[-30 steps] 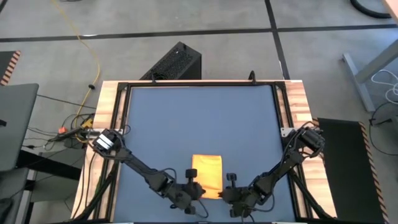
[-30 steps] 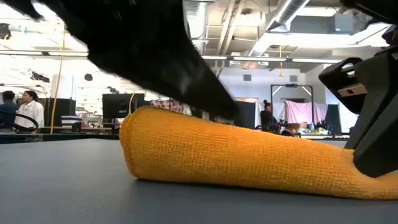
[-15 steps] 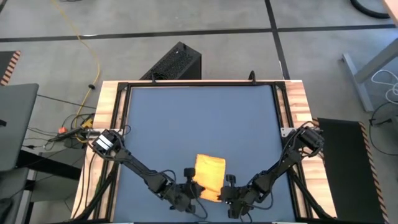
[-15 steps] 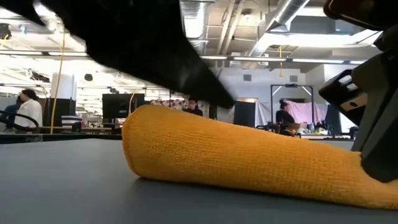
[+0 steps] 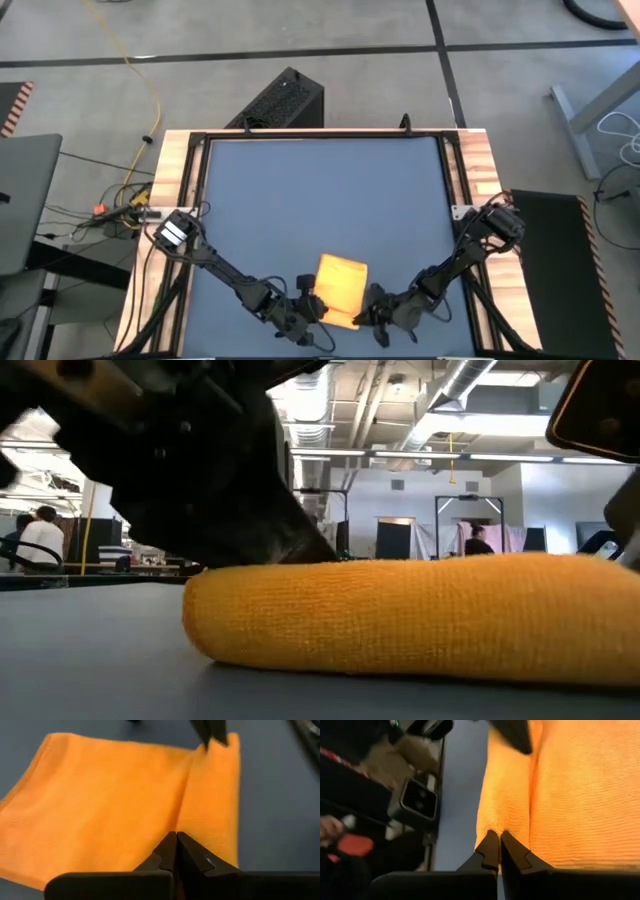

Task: Roll towel into tight, uniform cylinder
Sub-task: Roll the orange microfiber towel

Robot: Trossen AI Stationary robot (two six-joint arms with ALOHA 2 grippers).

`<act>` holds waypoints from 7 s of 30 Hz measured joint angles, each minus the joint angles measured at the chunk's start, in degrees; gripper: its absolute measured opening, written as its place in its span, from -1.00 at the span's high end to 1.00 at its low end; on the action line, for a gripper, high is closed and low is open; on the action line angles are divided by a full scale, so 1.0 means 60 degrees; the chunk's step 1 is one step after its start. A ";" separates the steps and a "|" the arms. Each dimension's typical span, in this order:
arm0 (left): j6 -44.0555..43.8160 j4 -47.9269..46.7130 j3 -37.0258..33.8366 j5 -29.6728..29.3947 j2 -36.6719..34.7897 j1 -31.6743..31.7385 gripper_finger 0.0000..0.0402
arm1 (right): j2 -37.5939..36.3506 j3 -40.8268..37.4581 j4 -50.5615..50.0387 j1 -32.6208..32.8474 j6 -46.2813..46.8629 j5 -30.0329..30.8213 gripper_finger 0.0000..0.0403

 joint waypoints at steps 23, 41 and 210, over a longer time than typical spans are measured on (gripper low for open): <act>0.0780 0.0176 -0.0011 -0.1383 -0.0363 0.0048 1.00 | -0.0073 -0.0083 -0.1583 0.0131 0.3987 -0.0643 0.91; 0.2079 0.1710 0.0023 0.0937 -0.0411 0.0288 1.00 | -0.0096 -0.0073 -0.1833 0.0117 0.4881 -0.0460 0.91; 0.1300 0.0692 0.0007 0.1987 -0.0244 0.1051 1.00 | -0.0617 0.0783 -0.3515 0.0339 -0.2365 0.0997 0.90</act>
